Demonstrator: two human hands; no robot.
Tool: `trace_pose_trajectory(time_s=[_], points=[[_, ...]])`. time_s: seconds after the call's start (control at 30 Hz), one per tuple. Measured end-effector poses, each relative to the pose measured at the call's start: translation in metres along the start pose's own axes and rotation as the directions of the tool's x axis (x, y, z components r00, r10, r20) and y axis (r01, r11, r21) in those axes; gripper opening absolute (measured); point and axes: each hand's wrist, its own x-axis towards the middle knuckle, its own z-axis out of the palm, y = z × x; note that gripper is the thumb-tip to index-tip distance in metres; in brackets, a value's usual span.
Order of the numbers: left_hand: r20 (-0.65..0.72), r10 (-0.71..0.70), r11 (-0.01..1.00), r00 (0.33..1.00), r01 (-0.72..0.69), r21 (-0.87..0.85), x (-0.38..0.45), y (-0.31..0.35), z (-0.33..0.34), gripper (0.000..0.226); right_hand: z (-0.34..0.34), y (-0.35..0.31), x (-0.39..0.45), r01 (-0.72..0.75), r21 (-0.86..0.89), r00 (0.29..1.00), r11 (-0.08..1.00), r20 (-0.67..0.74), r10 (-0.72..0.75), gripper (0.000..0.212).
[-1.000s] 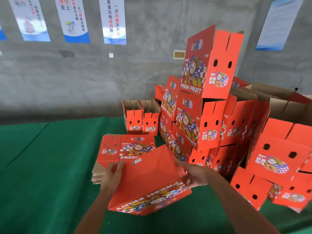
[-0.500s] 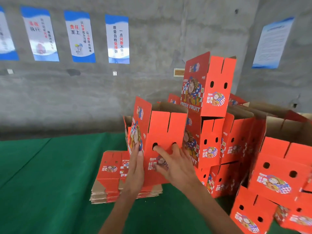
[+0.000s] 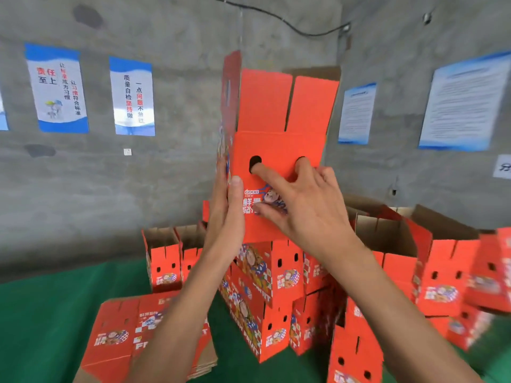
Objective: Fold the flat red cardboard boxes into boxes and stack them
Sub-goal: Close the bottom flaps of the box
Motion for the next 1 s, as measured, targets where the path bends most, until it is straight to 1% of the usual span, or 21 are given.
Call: trace_pose_trajectory(time_s=[0.07, 0.17, 0.23, 0.3, 0.37, 0.47, 0.63, 0.73, 0.83, 0.9, 1.0], points=[[0.008, 0.013, 1.0, 1.0, -0.013, -0.019, 0.021, 0.012, 0.029, 0.08, -0.018, 0.026, 0.012, -0.012, -0.069, 1.0, 0.998, -0.011, 0.012, 0.062], [0.086, 0.056, 0.994, 0.995, -0.047, -0.101, 0.044, 0.024, 0.079, 0.082, -0.041, 0.067, 0.022, -0.054, -0.191, 0.998, 0.98, 0.02, 0.059, 0.066], [0.149, 0.047, 0.987, 0.988, -0.022, -0.161, 0.053, 0.029, 0.113, 0.082, -0.053, 0.096, 0.023, -0.082, -0.244, 0.994, 0.966, 0.05, 0.097, 0.068], [0.2, 0.049, 0.976, 0.979, -0.004, -0.22, 0.058, 0.027, 0.148, 0.076, -0.059, 0.124, 0.019, -0.094, -0.282, 0.987, 0.955, 0.097, 0.126, 0.069], [0.244, 0.044, 0.967, 0.969, 0.02, -0.255, 0.061, 0.022, 0.185, 0.077, -0.058, 0.157, 0.013, -0.112, -0.327, 0.977, 0.938, 0.136, 0.164, 0.07], [0.296, -0.007, 0.97, 0.955, 0.078, -0.229, 0.067, 0.007, 0.219, 0.083, -0.045, 0.192, 0.007, -0.109, -0.352, 0.965, 0.93, 0.189, 0.184, 0.071], [0.252, -0.065, 0.989, 0.966, 0.095, -0.111, 0.091, -0.033, 0.284, 0.09, 0.008, 0.27, -0.001, -0.104, -0.27, 0.964, 0.957, 0.208, 0.163, 0.071], [0.218, -0.07, 0.997, 0.973, 0.074, -0.01, 0.104, -0.065, 0.316, 0.081, 0.051, 0.315, -0.003, -0.087, -0.203, 0.961, 0.975, 0.241, 0.136, 0.07], [0.163, -0.062, 0.998, 0.985, 0.056, 0.04, 0.116, -0.095, 0.342, 0.073, 0.098, 0.348, -0.007, -0.081, -0.115, 0.95, 0.99, 0.291, 0.112, 0.069], [0.117, -0.055, 0.996, 0.992, 0.046, 0.082, 0.125, -0.113, 0.354, 0.067, 0.126, 0.366, -0.004, -0.081, -0.059, 0.943, 0.995, 0.318, 0.095, 0.069], [0.065, -0.031, 0.982, 0.997, 0.018, 0.191, 0.132, -0.139, 0.358, 0.063, 0.166, 0.378, -0.001, -0.071, 0.003, 0.935, 0.997, 0.347, 0.066, 0.07]])
